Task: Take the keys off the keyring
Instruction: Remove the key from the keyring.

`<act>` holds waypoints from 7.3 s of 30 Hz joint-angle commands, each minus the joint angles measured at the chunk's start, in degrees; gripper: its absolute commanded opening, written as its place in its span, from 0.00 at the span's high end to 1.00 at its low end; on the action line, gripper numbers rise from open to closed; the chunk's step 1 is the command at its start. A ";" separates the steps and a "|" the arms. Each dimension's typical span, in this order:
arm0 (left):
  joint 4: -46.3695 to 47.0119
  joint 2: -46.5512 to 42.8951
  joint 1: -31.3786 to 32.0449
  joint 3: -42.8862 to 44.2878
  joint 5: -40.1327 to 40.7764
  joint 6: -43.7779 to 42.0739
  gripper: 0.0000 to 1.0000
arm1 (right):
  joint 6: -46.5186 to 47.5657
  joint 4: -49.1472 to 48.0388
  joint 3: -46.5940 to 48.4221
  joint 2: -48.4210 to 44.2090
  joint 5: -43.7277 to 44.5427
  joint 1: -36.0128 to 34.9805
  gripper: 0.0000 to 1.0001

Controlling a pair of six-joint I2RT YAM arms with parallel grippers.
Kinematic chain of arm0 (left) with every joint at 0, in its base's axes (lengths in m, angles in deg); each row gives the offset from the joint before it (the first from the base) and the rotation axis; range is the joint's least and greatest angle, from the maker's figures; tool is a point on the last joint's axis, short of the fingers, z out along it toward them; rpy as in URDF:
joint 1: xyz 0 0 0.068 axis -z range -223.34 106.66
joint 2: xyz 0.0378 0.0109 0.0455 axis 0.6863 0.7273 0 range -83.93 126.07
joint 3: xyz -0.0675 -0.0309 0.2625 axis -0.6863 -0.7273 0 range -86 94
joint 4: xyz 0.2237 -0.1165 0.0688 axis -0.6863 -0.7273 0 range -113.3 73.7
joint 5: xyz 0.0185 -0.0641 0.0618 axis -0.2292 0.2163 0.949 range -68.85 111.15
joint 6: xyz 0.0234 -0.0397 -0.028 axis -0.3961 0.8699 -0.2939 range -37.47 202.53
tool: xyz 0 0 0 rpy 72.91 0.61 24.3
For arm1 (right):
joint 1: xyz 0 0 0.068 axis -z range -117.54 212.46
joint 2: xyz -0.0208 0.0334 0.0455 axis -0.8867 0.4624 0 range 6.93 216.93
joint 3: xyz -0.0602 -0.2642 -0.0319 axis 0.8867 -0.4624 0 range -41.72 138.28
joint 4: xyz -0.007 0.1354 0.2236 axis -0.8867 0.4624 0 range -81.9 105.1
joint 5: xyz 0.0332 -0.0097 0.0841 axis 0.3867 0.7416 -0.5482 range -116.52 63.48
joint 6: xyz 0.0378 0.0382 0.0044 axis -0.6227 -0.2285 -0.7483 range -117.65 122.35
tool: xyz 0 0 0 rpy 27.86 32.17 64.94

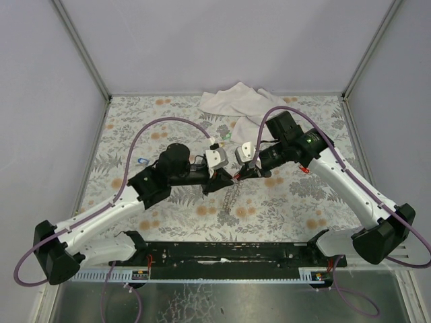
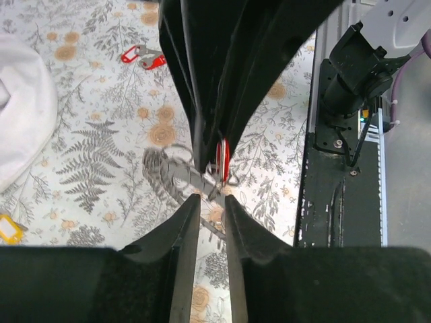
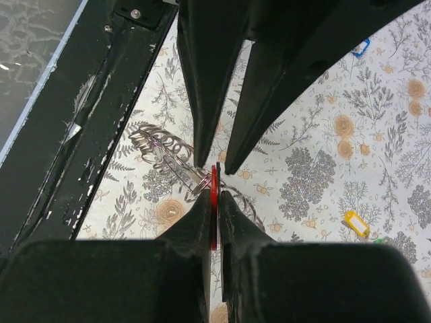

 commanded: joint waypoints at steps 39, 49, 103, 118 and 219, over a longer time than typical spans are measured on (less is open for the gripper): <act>60.99 -1.39 -2.90 -26.68 -9.85 15.14 0.72 | 1.78 0.45 -1.14 -1.12 -6.09 -0.46 1.00; 58.15 -1.49 -3.82 -26.25 -10.74 14.74 0.81 | 1.75 0.53 -0.93 -1.12 -6.18 -0.46 1.00; 38.32 -3.66 -3.35 -19.50 -4.95 4.54 1.00 | -13.51 -7.44 -1.44 0.72 0.85 -0.56 1.00; 39.25 -4.54 -3.27 -20.67 -2.25 4.37 1.00 | -15.09 -6.55 -0.65 1.42 4.00 -0.63 1.00; 52.90 -6.48 -4.61 -29.33 -3.41 0.46 0.67 | -11.27 -0.78 0.83 0.29 -1.35 1.56 1.00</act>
